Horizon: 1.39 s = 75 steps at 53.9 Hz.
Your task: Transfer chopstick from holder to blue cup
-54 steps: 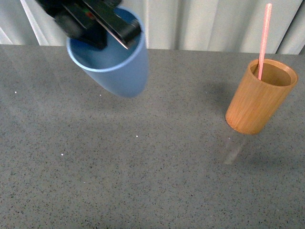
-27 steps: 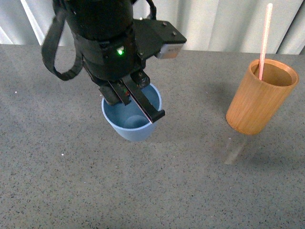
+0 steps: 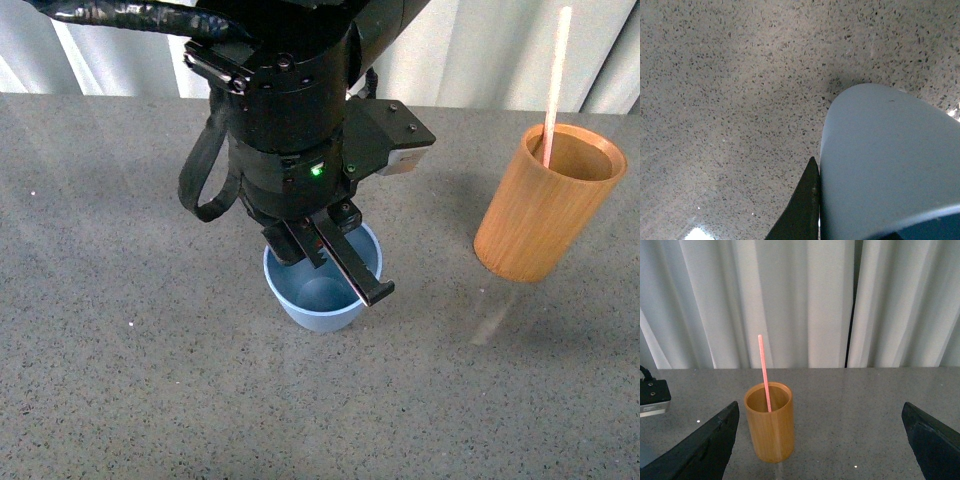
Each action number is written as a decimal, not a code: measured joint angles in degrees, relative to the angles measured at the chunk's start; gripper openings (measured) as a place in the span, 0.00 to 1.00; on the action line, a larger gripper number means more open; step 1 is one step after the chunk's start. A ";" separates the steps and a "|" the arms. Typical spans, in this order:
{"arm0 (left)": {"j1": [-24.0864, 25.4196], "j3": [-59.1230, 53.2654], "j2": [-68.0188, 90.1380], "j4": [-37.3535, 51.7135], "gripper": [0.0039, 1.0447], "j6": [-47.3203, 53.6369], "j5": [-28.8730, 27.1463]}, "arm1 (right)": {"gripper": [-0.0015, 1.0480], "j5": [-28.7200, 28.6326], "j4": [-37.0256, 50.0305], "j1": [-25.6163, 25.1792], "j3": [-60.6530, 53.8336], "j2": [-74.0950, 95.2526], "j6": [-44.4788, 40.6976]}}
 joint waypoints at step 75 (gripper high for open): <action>1.09 5.86 2.47 1.60 0.93 -1.64 -0.79 | 0.90 -0.02 0.00 0.00 0.00 0.00 0.02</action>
